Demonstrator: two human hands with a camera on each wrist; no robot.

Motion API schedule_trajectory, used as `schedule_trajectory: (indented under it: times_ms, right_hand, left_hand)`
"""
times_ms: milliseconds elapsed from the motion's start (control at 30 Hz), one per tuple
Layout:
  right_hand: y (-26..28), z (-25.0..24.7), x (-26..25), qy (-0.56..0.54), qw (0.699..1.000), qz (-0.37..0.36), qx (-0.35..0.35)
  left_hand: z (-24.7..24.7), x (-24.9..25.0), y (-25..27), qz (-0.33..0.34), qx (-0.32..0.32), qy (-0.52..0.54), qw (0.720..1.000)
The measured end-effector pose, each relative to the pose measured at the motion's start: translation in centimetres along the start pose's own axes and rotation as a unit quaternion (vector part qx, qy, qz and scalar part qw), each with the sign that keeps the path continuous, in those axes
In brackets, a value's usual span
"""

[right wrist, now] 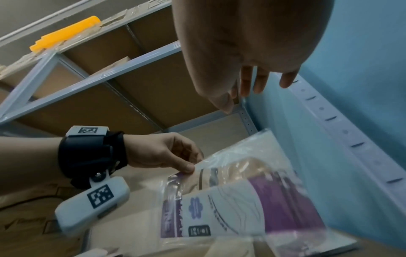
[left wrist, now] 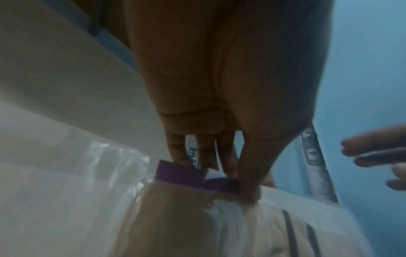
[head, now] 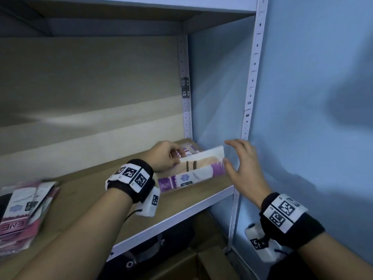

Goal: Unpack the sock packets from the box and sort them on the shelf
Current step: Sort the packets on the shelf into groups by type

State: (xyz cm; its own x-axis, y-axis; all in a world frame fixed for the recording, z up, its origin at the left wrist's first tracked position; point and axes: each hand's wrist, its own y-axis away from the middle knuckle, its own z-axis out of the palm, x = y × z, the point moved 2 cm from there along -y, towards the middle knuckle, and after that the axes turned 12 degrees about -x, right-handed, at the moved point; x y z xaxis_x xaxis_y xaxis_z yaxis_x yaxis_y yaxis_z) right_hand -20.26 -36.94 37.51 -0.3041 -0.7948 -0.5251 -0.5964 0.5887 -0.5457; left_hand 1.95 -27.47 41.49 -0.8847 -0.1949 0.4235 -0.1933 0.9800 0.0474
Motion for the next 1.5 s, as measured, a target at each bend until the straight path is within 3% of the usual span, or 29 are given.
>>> schedule_trajectory:
  times_ms: [100,233,333,467,567,633,733,833,900,1033,1200,1400,1500]
  right_hand:
    - [-0.4,0.3,-0.8,0.069,0.996,-0.004,-0.062]
    - [0.2,1.9,-0.8,0.092,0.974,0.062,-0.196]
    - [0.6,2.5,-0.8,0.012,0.975,0.126,-0.184]
    - [0.4,2.6,0.2,-0.084,0.969,0.195,-0.122]
    - [0.4,2.6,0.6,-0.207,0.952,0.216,-0.062]
    - [0.6,2.8,0.4,-0.281,0.933,0.223,-0.037]
    - [0.5,3.4,-0.2,-0.358,0.908,0.216,-0.017]
    - [0.4,4.6,-0.6,-0.406,0.888,0.216,-0.005]
    - [0.5,5.5,-0.6,-0.43,0.874,0.226,-0.013]
    - [0.4,6.3,-0.4,-0.444,0.859,0.25,-0.05]
    - [-0.6,6.2,0.0,-0.374,0.886,0.256,-0.099]
    - [-3.4,7.6,2.1,-0.307,0.91,0.274,-0.05]
    - [-5.0,9.2,4.2,-0.217,0.926,0.295,-0.093]
  left_hand:
    - [0.0,0.9,0.1,0.034,-0.033,-0.058,0.997]
    - [0.7,1.7,0.1,0.068,-0.031,-0.064,0.995]
    - [1.0,1.5,-0.1,0.079,0.013,-0.018,0.997]
    - [0.9,0.8,0.1,0.063,0.175,0.033,0.982]
    - [1.8,-0.1,0.7,0.031,0.236,0.115,0.964]
    - [3.1,-0.4,1.1,0.027,0.235,0.184,0.954]
    - [5.0,-0.3,1.6,-0.001,0.184,0.324,0.928]
    - [6.5,0.2,1.9,0.014,0.127,0.481,0.867]
    - [7.1,0.4,2.0,0.03,0.124,0.514,0.849]
    - [7.4,0.3,1.7,0.01,0.15,0.519,0.841]
    - [7.6,0.0,0.2,-0.036,0.166,0.513,0.841]
    - [8.0,-0.6,-4.4,-0.076,0.143,0.491,0.856]
    - [8.7,-1.7,-7.0,-0.122,0.082,0.414,0.898]
